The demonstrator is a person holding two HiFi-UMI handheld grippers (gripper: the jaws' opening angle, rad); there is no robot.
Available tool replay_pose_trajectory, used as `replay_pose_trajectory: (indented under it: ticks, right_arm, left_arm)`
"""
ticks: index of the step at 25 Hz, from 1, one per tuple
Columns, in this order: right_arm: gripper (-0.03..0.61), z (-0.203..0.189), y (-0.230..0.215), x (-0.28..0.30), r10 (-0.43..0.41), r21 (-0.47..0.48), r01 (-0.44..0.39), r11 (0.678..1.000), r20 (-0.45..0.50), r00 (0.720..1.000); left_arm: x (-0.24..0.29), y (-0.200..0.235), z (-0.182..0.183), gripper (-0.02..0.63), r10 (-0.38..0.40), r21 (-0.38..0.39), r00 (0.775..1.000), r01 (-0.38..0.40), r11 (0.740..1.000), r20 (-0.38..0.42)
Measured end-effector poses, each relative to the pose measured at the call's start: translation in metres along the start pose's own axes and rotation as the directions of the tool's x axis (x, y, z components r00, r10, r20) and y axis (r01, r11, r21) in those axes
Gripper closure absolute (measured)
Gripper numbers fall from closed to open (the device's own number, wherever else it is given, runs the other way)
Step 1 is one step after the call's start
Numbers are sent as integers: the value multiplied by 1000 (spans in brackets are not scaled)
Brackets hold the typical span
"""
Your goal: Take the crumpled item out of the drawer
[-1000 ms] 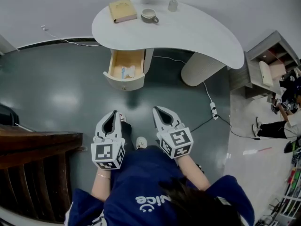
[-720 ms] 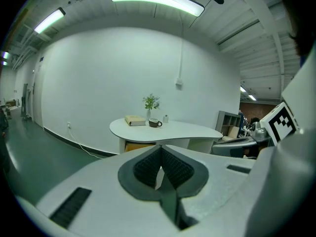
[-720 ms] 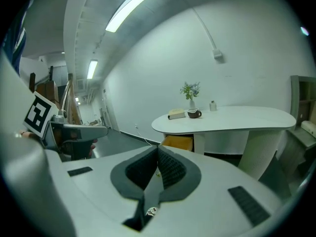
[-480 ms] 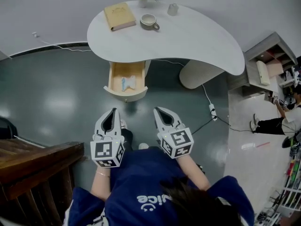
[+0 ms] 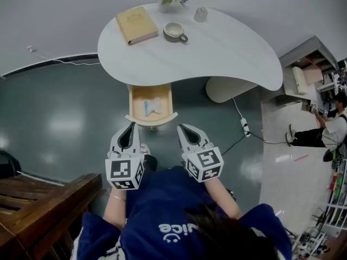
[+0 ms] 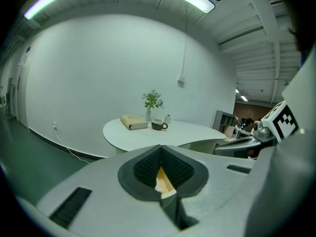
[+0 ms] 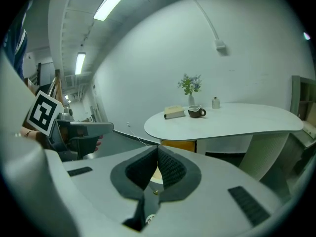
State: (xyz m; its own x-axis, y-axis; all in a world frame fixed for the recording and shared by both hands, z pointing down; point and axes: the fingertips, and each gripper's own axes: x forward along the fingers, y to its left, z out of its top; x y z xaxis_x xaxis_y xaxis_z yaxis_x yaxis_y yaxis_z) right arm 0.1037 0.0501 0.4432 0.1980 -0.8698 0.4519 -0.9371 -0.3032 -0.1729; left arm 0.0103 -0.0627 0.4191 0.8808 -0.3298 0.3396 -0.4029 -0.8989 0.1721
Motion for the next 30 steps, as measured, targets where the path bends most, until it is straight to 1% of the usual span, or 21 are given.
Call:
replay_pose_trajectory:
  ticks: [5,9,12,15,23,28,30]
  right_arm:
    - [571,0,0,28,-17,30,18,999,-36,999]
    - [571,6,3,46,-42,53,44,998,-33,999]
    - [571,12,5,56,-60,59,62,996,-30,998]
    - [571,11,8,60,-58,55,61,997,-49,997]
    - [569,7,8,69,-32,19,34,999,-98,995]
    - [569,5,0,80,8,-6,-9,1000,-134,991]
    - [558,5,-1,85,32,-17,-35,999,-153,988]
  left_arm:
    - [17,22,7,609,-40,11,999,40,999,-7]
    - [26,38,11,609,-73,26,997,74,997,-24]
    - [31,47,15,609,-88,31,996,89,996,-27]
    - [34,52,18,609,-97,34,995,98,995,-27]
    - [37,59,15,609,-69,-13,997,68,998,-28]
    - [41,58,14,609,-38,-30,999,37,999,-25]
    - [43,59,14,609,-18,-37,999,17,999,-27]
